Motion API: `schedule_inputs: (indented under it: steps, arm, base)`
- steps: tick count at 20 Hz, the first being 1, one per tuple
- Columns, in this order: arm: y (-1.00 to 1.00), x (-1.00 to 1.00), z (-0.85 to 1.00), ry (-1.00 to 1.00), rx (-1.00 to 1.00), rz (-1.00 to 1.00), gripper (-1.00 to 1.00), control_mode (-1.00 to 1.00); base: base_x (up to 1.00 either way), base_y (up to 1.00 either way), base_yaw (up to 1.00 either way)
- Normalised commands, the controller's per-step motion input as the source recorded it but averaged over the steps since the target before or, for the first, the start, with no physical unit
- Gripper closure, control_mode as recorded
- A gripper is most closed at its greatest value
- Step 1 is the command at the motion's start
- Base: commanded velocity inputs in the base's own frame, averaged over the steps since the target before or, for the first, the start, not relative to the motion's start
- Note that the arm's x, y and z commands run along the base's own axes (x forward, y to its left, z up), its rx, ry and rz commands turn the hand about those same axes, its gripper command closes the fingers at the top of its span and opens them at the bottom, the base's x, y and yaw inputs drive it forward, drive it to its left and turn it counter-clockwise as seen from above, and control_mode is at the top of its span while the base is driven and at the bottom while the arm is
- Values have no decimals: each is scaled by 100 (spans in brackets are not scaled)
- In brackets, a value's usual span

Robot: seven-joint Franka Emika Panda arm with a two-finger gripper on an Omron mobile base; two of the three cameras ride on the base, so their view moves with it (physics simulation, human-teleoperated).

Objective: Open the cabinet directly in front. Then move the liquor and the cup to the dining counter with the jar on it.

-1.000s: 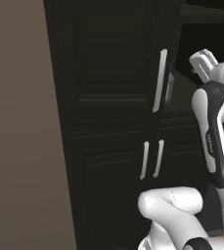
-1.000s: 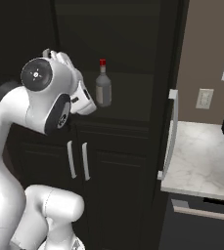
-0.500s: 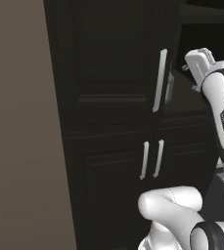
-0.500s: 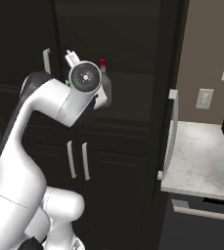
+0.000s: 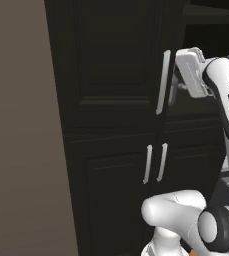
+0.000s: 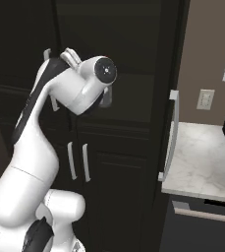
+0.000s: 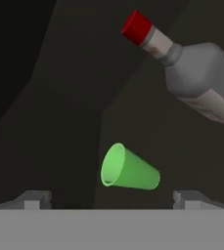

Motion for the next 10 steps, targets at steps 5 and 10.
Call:
schedule_inputs:
  steps: [5, 10]
  arm:
    - [4, 6, 0, 0, 0, 10, -100, -100]
    - [0, 9, 0, 0, 0, 9, -100, -100]
  base:
    - [0, 0, 0]
    - [0, 0, 0]
